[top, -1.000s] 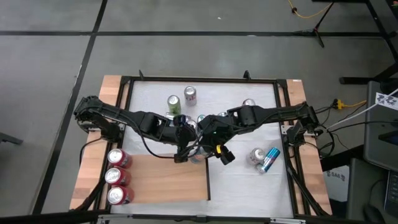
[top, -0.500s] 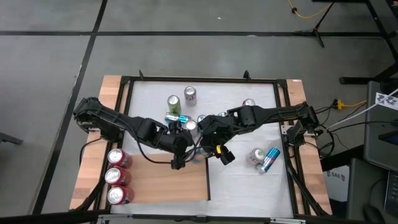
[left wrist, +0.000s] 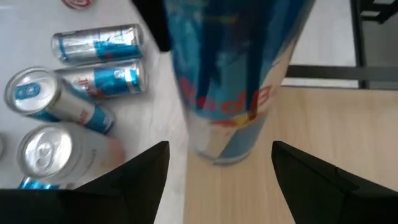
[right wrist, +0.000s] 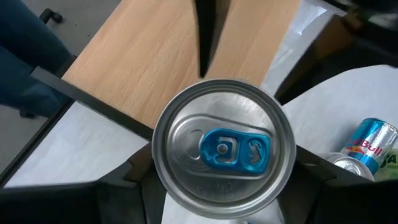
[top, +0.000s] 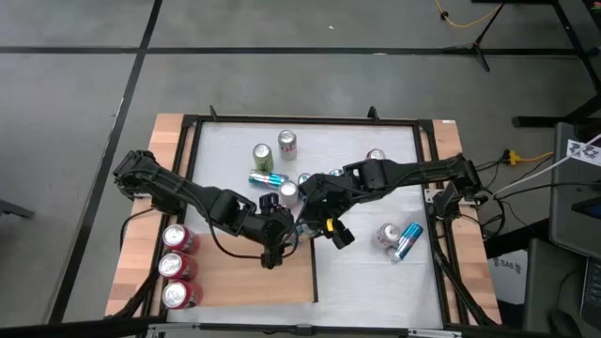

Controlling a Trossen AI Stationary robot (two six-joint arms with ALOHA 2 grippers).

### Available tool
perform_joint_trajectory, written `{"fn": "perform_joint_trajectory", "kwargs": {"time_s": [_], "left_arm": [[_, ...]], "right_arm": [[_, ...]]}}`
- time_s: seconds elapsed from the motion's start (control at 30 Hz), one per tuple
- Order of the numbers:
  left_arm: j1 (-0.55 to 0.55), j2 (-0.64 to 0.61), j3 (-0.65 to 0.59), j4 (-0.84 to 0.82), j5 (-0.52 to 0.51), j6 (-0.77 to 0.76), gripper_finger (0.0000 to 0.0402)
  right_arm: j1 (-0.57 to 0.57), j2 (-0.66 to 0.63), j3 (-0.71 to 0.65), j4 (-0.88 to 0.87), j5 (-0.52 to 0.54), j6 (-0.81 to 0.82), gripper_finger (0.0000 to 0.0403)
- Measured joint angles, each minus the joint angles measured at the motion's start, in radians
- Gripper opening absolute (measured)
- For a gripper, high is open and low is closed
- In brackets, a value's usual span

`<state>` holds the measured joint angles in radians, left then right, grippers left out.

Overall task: Place canned beverage on shelf
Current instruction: Put the blue soda can on the shelf

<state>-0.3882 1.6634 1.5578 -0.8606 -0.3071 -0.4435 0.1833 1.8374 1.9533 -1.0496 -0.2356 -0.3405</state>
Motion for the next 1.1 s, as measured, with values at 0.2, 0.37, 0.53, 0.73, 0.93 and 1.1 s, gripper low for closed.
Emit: {"fn": "perform_joint_trajectory", "kwargs": {"time_s": [0.2, 0.37, 0.53, 0.73, 0.93, 1.1], "left_arm": [[0.001, 0.0, 0.0, 0.068, -0.023, 0.0, 0.0276], [0.0, 0.0, 0.0, 0.104, -0.071, -0.028, 0.0276], [0.001, 0.0, 0.0, 0.133, -0.082, -0.071, 0.0276], [0.001, 0.0, 0.0, 0.187, -0.104, -0.079, 0.0276], [0.004, 0.0, 0.0, 0.194, -0.119, -0.079, 0.0276], [0.003, 0.0, 0.0, 0.192, -0.141, -0.062, 0.0273]], "right_arm": [[0.0, 0.0, 0.0, 0.001, 0.016, 0.036, 0.0215], [0.0, 0.0, 0.0, 0.002, 0.018, 0.093, 0.0215], [0.0, 0.0, 0.0, 0.002, 0.019, 0.17, 0.0215], [0.001, 0.0, 0.0, 0.005, 0.053, 0.24, 0.0215], [0.001, 0.0, 0.0, 0.021, 0.061, 0.31, 0.0215], [0.0, 0.0, 0.0, 0.039, 0.067, 0.324, 0.0215]]}}
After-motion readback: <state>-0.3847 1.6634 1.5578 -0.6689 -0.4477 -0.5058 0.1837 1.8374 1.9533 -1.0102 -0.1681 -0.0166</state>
